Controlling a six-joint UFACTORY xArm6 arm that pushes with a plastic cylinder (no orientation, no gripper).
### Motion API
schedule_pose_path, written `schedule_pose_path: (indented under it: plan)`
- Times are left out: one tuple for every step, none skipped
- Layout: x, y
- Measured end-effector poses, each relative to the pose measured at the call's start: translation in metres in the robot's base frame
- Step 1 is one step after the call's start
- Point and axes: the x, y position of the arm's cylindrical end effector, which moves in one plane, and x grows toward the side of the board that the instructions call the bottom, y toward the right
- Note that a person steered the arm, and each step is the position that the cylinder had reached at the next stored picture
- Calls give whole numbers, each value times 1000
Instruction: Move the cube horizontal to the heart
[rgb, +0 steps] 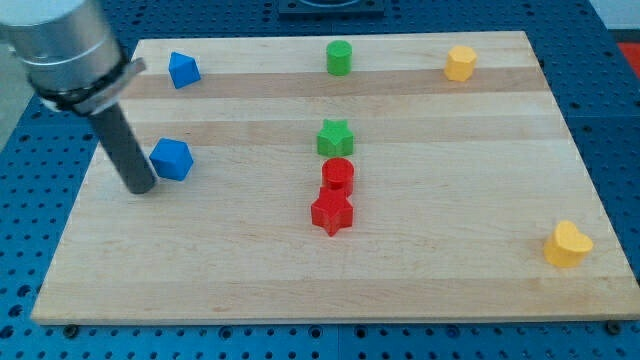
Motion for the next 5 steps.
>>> schedule_pose_path:
  plan:
    - [-8,-43]
    - [-63,-24]
    - [-62,29]
    - [-46,36]
    - [-1,73]
